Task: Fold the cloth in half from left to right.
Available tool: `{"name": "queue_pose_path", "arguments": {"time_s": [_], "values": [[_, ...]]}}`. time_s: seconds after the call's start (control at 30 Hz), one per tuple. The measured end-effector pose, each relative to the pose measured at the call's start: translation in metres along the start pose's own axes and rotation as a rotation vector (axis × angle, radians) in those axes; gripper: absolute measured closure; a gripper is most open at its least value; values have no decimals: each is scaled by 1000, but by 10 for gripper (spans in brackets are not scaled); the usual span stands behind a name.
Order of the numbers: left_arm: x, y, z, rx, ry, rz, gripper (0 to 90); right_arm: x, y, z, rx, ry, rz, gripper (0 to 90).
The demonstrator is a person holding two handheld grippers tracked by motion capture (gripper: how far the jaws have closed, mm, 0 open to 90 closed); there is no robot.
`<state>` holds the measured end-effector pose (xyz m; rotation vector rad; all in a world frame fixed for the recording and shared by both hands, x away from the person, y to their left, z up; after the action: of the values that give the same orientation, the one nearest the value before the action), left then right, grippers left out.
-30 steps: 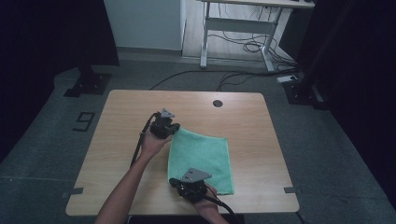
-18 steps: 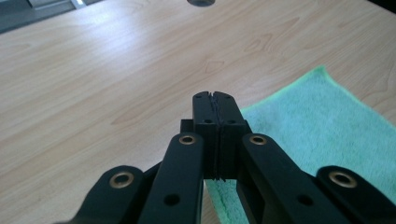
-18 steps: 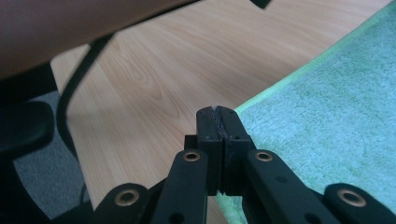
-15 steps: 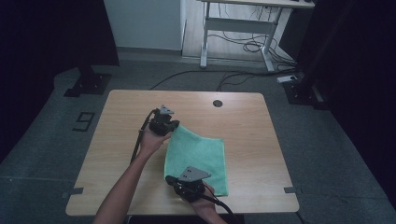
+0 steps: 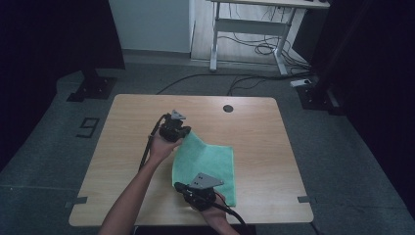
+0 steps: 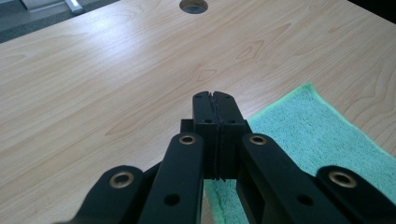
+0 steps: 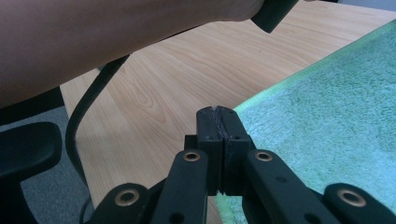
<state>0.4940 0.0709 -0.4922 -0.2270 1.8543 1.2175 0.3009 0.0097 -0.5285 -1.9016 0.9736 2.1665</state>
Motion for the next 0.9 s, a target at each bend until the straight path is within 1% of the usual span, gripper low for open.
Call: {"name": "queue_pose_path", "arguments": {"time_s": [0.07, 0.13, 0.17, 0.2, 0.27, 0.3, 0.4, 0.53, 0.67, 0.77, 0.9], "values": [[-2, 4, 1, -4, -3, -2, 892, -3, 1, 3, -4, 4, -6, 888], [-4, 6, 2, -7, -6, -1, 892, -10, 2, 6, -6, 13, -26, 888], [-8, 13, 3, -9, -2, -10, 892, -13, 2, 7, -9, 16, -33, 887], [-10, 15, 4, -9, -2, -13, 892, -15, 3, 8, -12, 19, -37, 887], [-12, 18, 4, -14, 0, -16, 892, -14, 3, 9, -10, 26, -36, 888], [-12, 18, 4, -14, 0, -16, 891, -14, 3, 9, -10, 26, -36, 888], [-9, 15, 2, -13, -3, -5, 892, -5, 2, 6, -4, 11, -18, 887], [-3, 6, -1, -7, -4, 10, 892, -4, 2, 3, 4, -4, -20, 888], [-3, 6, 2, -10, 6, 9, 891, -6, -2, 5, -2, -5, -25, 887], [-3, 7, 4, -16, 7, 10, 891, -5, -3, 6, -6, -3, -20, 887], [0, 7, 9, -23, 18, 16, 890, -3, -5, 8, -8, 0, -10, 887]]}}
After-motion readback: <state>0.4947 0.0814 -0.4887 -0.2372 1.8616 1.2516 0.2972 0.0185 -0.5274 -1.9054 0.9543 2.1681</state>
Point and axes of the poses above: each handheld gripper's, and its own axes: y roughly backward along the jaws, x roughly out of its underside, z roughly to its left, the point moved 7 cm from there along -y, roughly forward along the jaws, and after that the axes turned 7 degrees about y, right-handed, at the moved point
